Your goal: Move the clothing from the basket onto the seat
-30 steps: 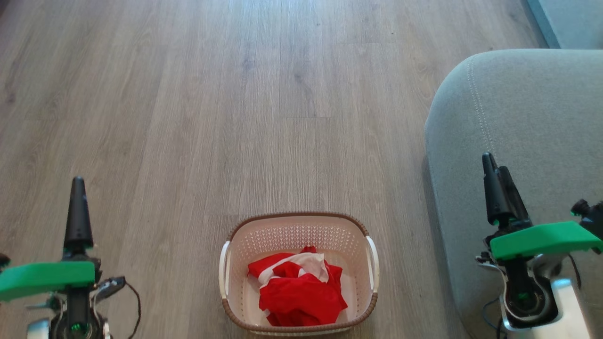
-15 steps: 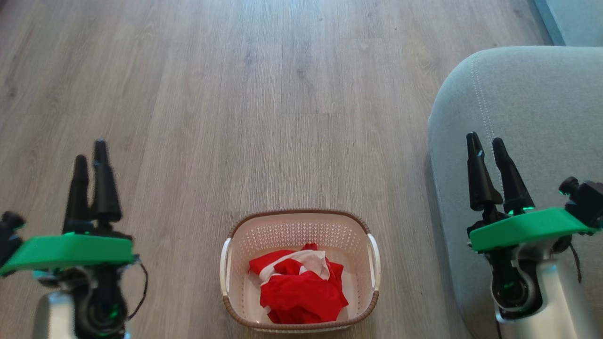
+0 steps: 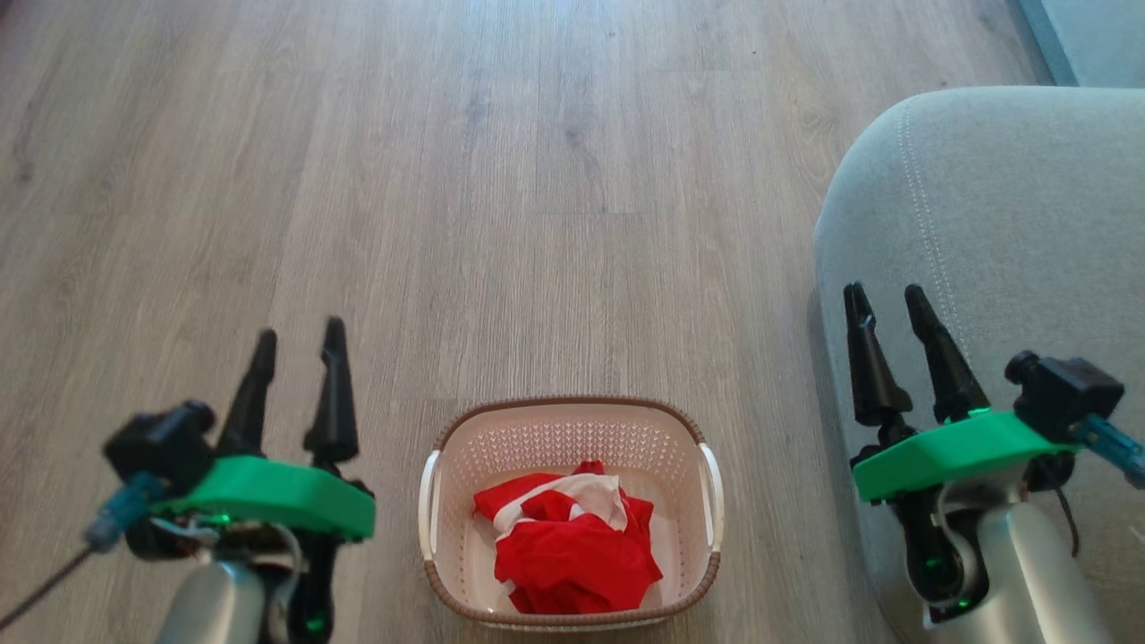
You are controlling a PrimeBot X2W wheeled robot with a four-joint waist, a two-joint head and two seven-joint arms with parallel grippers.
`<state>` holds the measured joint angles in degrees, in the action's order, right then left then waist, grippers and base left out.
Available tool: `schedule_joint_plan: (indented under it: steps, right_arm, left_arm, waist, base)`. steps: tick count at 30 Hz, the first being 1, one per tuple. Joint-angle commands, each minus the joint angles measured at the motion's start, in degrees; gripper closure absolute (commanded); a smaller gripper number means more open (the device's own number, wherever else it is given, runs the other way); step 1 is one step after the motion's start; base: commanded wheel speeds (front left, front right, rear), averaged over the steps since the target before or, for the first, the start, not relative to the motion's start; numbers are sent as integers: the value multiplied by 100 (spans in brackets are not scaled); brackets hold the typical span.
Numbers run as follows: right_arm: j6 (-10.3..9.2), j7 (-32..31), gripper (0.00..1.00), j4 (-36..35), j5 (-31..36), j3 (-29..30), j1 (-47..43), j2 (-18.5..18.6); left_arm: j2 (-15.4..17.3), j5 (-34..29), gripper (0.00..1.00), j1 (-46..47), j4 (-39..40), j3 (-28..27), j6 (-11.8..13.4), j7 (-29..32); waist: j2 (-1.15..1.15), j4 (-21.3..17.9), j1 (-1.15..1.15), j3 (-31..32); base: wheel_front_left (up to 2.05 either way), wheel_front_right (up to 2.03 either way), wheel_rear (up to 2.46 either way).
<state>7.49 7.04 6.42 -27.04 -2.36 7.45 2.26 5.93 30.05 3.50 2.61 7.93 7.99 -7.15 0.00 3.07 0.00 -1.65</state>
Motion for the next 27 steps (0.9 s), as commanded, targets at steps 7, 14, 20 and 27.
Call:
schedule_joint_plan:
  steps: [7, 14, 20, 27]
  right_arm:
    - [0, 181, 0, 172, 378, -126, 159, 52]
    - [0, 299, 0, 320, 753, -203, 210, 54]
    - [0, 401, 0, 344, 903, -190, 230, 56]
    - [0, 519, 0, 370, 1224, -248, 290, 58]
  left_arm:
    - [341, -559, 0, 173, 7, 378, 535, -175]
    - [476, -912, 0, 190, 85, 709, 946, -292]
    - [472, -1191, 0, 191, 185, 798, 1108, -393]
    - [344, -1568, 0, 159, 362, 665, 1061, -510]
  waist:
    - [0, -2, 0, 31]
    - [0, 12, 0, 49]
    - [0, 66, 0, 61]
    - [0, 128, 0, 55]
  base:
    - [0, 0, 0]
    - [0, 0, 0]
    - [0, 0, 0]
    - [0, 0, 0]
